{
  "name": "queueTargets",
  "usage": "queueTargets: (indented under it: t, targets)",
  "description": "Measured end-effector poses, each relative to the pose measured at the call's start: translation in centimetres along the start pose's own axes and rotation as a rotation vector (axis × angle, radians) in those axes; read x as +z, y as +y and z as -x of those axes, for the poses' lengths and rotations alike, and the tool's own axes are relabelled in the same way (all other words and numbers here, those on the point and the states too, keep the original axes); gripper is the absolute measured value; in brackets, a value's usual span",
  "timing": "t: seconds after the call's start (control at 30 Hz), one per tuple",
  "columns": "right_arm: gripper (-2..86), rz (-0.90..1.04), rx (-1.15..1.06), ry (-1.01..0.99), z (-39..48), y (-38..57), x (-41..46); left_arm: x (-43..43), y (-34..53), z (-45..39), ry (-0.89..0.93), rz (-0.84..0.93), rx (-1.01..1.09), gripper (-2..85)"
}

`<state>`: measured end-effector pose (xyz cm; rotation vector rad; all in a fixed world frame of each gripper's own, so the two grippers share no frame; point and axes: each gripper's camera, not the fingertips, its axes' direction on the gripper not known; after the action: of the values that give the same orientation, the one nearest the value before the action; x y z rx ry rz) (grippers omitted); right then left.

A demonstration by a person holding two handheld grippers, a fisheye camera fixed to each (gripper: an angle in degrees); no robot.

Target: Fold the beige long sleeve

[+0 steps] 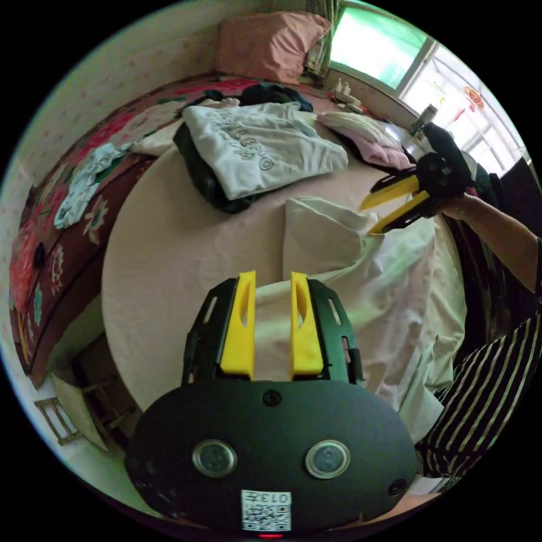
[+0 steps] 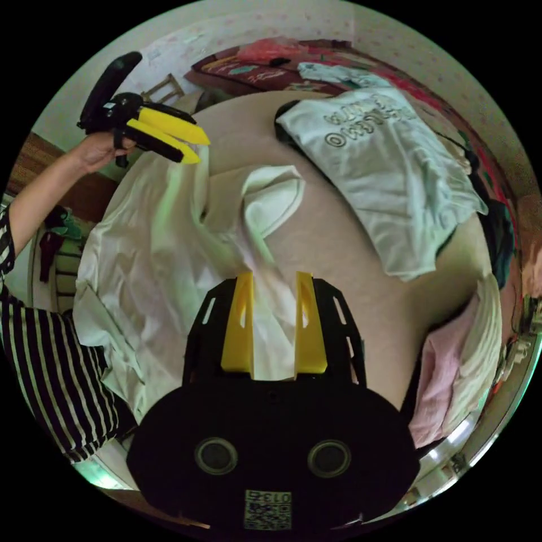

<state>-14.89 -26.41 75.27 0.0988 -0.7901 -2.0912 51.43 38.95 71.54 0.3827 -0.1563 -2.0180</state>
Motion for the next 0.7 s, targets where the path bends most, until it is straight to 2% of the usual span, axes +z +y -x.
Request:
queueTargets:
  t: [0.13,0.23,0.27,0.33,0.4,0.43,0.47,0.53,0.6,0.63,0.7]
  targets:
    - [2.3,0.103,-0.038,-0.093,-0.7,-2.4,0.6,4.2,-0.5,-0.5,-0.030,0.167,0.046,5.5]
    - [1.4,0.081,-0.111,0.032,-0.5,-3.5,-3.8,3.5,0.2,-0.8,-0.032,0.173,0.046,0.8]
    - [1.2,0.045,-0.128,0.121,-0.5,-3.8,-6.4,2.9,0.4,-1.0,-0.049,0.149,0.040,0.7]
    - [1.0,-0.051,-0.133,0.304,-0.2,-4.3,-10.5,-0.7,1.8,-2.3,-0.156,-0.038,0.031,0.2]
    - [0.8,-0.279,-0.136,0.613,0.7,-4.0,-14.9,-3.4,3.0,-3.3,-0.263,-0.172,0.005,0.1]
    - [0.8,-0.350,-0.120,0.706,0.9,-3.7,-15.7,-4.4,3.6,-3.8,-0.322,-0.213,-0.016,0.0]
    - [0.9,-0.456,-0.062,0.855,1.0,-3.4,-16.5,-4.5,3.8,-3.9,-0.345,-0.219,-0.026,0.1]
    - [1.1,-0.521,-0.009,0.903,0.4,-3.4,-16.3,-3.8,4.7,-3.8,-0.445,-0.177,-0.063,0.3]
    - [1.4,-0.342,0.127,0.946,-2.2,-4.5,-13.6,-3.4,6.0,-2.6,-0.464,-0.138,-0.124,0.8]
    - [1.5,-0.259,0.159,0.941,-3.1,-4.7,-12.6,-3.2,7.1,-1.2,-0.408,-0.115,-0.177,1.4]
    - [2.2,-0.031,0.247,0.758,-6.6,-3.3,-10.0,-3.1,8.9,0.9,-0.325,-0.071,-0.249,2.9]
